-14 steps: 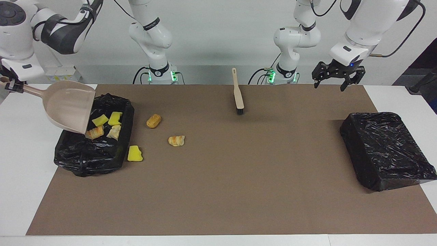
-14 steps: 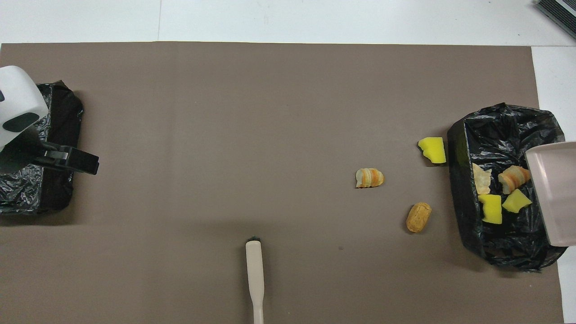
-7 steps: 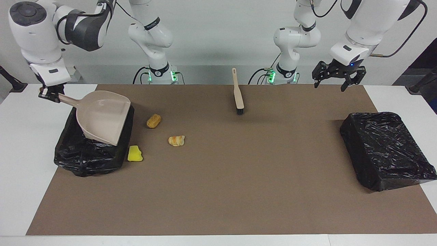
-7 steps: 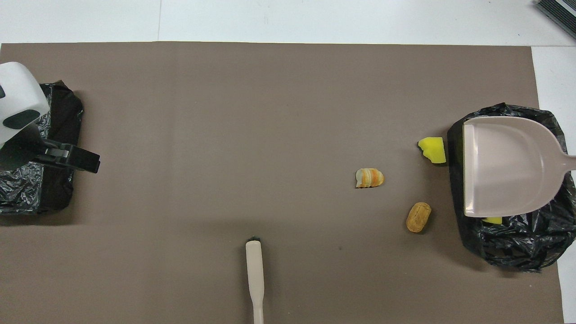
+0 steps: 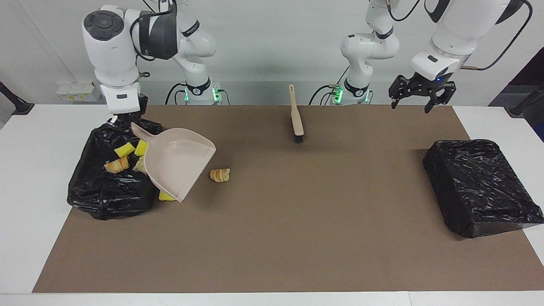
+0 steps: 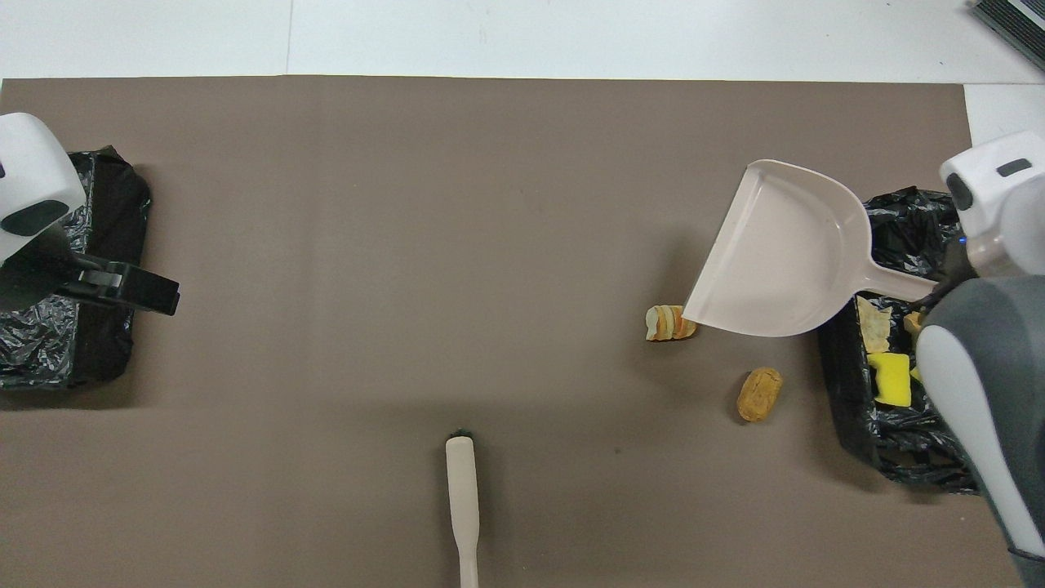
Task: Sweep and dump trash in bin
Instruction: 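Bring the empty dustpan back to the table center with the right gripper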
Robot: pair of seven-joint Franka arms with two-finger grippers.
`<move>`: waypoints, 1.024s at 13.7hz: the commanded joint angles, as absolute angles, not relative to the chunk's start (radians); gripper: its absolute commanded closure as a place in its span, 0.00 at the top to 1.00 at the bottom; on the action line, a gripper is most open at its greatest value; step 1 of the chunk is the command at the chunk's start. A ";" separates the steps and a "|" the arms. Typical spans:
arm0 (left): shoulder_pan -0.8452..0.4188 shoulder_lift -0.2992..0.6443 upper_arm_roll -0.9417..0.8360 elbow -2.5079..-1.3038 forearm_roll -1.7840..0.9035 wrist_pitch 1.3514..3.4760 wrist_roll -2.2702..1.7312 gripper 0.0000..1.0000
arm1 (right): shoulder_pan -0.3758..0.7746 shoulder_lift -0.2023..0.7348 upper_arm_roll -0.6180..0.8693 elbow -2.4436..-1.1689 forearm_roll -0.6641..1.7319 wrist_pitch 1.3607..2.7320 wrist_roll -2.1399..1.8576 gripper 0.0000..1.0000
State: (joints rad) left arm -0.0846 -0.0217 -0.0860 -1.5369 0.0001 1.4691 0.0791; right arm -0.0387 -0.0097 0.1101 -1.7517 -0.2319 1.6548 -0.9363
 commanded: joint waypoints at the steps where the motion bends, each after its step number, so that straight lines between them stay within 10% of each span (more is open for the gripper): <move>1: -0.071 -0.028 -0.092 -1.525 -0.009 1.451 0.086 1.00 | 0.026 -0.022 0.107 -1.796 -0.158 1.670 -0.690 0.00; 14: -0.066 -0.029 -0.094 -1.528 -0.009 1.457 0.090 1.00 | 0.428 0.230 0.107 -1.746 0.017 1.919 0.383 0.00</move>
